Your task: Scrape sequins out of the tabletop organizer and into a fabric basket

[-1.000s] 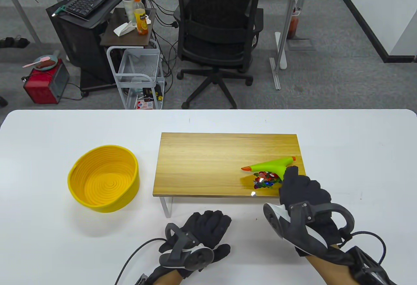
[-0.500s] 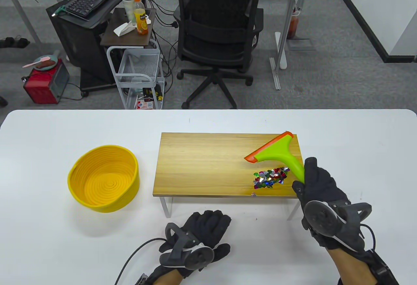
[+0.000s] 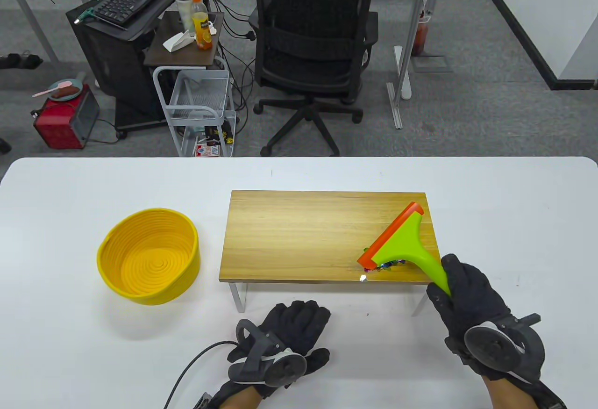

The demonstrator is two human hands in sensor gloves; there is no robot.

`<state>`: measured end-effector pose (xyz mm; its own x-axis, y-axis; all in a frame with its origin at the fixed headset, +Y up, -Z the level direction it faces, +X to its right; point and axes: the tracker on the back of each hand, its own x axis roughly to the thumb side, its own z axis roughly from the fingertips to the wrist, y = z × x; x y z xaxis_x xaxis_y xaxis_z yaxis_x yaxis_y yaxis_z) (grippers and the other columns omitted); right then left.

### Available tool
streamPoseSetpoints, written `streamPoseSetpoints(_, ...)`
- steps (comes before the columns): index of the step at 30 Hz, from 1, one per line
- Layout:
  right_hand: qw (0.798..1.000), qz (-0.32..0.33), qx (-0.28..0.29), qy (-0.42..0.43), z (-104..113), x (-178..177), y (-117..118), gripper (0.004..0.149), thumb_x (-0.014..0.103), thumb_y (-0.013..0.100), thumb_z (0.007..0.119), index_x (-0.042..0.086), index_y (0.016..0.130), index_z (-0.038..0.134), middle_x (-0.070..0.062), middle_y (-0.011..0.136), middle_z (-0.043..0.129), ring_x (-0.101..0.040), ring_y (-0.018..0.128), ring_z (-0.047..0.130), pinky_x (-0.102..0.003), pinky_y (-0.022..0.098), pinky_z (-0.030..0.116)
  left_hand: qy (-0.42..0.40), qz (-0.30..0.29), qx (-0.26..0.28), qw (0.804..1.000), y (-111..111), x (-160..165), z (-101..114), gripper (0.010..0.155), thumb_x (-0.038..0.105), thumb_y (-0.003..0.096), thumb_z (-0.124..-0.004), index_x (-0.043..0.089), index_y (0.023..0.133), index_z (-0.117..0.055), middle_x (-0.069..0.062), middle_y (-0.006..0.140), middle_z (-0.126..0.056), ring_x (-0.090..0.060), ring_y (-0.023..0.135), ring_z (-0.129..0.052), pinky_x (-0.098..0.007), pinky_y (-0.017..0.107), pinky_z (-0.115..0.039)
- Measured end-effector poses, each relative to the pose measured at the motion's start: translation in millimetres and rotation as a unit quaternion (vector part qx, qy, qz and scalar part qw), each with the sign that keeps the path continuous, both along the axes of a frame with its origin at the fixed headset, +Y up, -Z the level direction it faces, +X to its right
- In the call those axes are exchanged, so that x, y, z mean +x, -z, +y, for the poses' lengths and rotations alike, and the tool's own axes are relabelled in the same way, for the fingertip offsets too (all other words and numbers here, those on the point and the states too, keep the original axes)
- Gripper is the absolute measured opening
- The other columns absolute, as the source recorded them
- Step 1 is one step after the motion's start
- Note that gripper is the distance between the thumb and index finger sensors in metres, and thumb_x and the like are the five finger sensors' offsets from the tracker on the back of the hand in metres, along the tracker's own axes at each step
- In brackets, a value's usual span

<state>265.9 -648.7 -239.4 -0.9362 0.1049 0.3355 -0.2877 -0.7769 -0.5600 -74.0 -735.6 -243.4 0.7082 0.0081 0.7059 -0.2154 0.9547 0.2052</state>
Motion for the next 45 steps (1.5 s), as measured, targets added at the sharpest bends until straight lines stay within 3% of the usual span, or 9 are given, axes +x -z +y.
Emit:
streamPoseSetpoints(11,1.000,-0.001,0.013,0.015,-11.9,27.5,-10.3,0.063,0.048,0.058,0.072,0.007,0.104,0.058,-0.018,0.088,0.079,-0.029,0.055,0.096,-0.034,0.037,0.089,0.010,0.010,0.022,1.000,-5.6,5.8,6.3,0.075,0.069,0.0432,-0.067,0.018,0.099,-0.063,-0.015,0.101,-0.078,-0.039,0.083,-0.089,-0.064,0.056,-0.077)
streamPoseSetpoints(18,0.999,0.010,0.018,0.027,-16.1,34.1,-15.1,0.062,0.047,0.058,0.073,0.006,0.103,0.062,-0.019,0.087,0.083,-0.029,0.052,0.100,-0.034,0.035,0.091,-0.005,0.038,0.071,0.997,-15.9,0.1,34.5,0.072,0.068,0.0441,-0.066,0.017,0.095,-0.071,-0.016,0.092,-0.088,-0.038,0.071,-0.097,-0.060,0.049,-0.083)
streamPoseSetpoints(23,0.999,0.022,0.017,0.041,-20.2,34.4,-14.6,0.061,0.045,0.059,0.073,0.006,0.103,0.061,-0.019,0.088,0.081,-0.030,0.056,0.098,-0.036,0.039,0.089,-0.032,0.069,0.071,0.995,-19.4,-10.6,57.9,0.070,0.067,0.0443,-0.067,0.014,0.088,-0.079,-0.017,0.083,-0.095,-0.038,0.060,-0.101,-0.058,0.042,-0.086)
streamPoseSetpoints(29,0.999,0.024,0.017,0.046,-22.7,32.8,-14.4,0.061,0.044,0.059,0.072,0.006,0.104,0.059,-0.019,0.090,0.079,-0.031,0.058,0.097,-0.037,0.041,0.088,-0.050,0.143,0.116,0.982,-26.3,-38.6,80.5,0.066,0.066,0.0454,-0.066,0.013,0.081,-0.085,-0.017,0.068,-0.103,-0.035,0.044,-0.106,-0.053,0.031,-0.090)
streamPoseSetpoints(36,0.998,0.023,0.019,0.052,-23.8,32.8,-14.6,0.061,0.044,0.059,0.072,0.007,0.105,0.058,-0.019,0.090,0.079,-0.031,0.058,0.097,-0.038,0.041,0.088,-0.109,0.307,0.161,0.932,-23.9,-95.5,100.8,0.061,0.060,0.0477,-0.067,0.010,0.077,-0.088,-0.016,0.054,-0.107,-0.033,0.028,-0.106,-0.050,0.019,-0.091)
streamPoseSetpoints(40,0.998,0.024,0.017,0.053,-23.4,33.2,-14.3,0.060,0.044,0.059,0.072,0.007,0.105,0.059,-0.019,0.090,0.080,-0.031,0.059,0.097,-0.038,0.042,0.088,-0.115,0.433,0.113,0.887,-10.8,-130.4,95.8,0.059,0.057,0.0494,-0.067,0.009,0.079,-0.085,-0.017,0.054,-0.107,-0.033,0.027,-0.106,-0.050,0.019,-0.091)
streamPoseSetpoints(45,0.998,0.026,0.016,0.060,-23.2,34.1,-14.5,0.060,0.044,0.059,0.072,0.007,0.105,0.059,-0.019,0.090,0.080,-0.031,0.059,0.097,-0.038,0.042,0.088,-0.097,0.545,0.049,0.831,10.9,-160.3,78.6,0.056,0.052,0.0508,-0.066,0.009,0.084,-0.081,-0.018,0.057,-0.106,-0.034,0.030,-0.107,-0.051,0.020,-0.091)
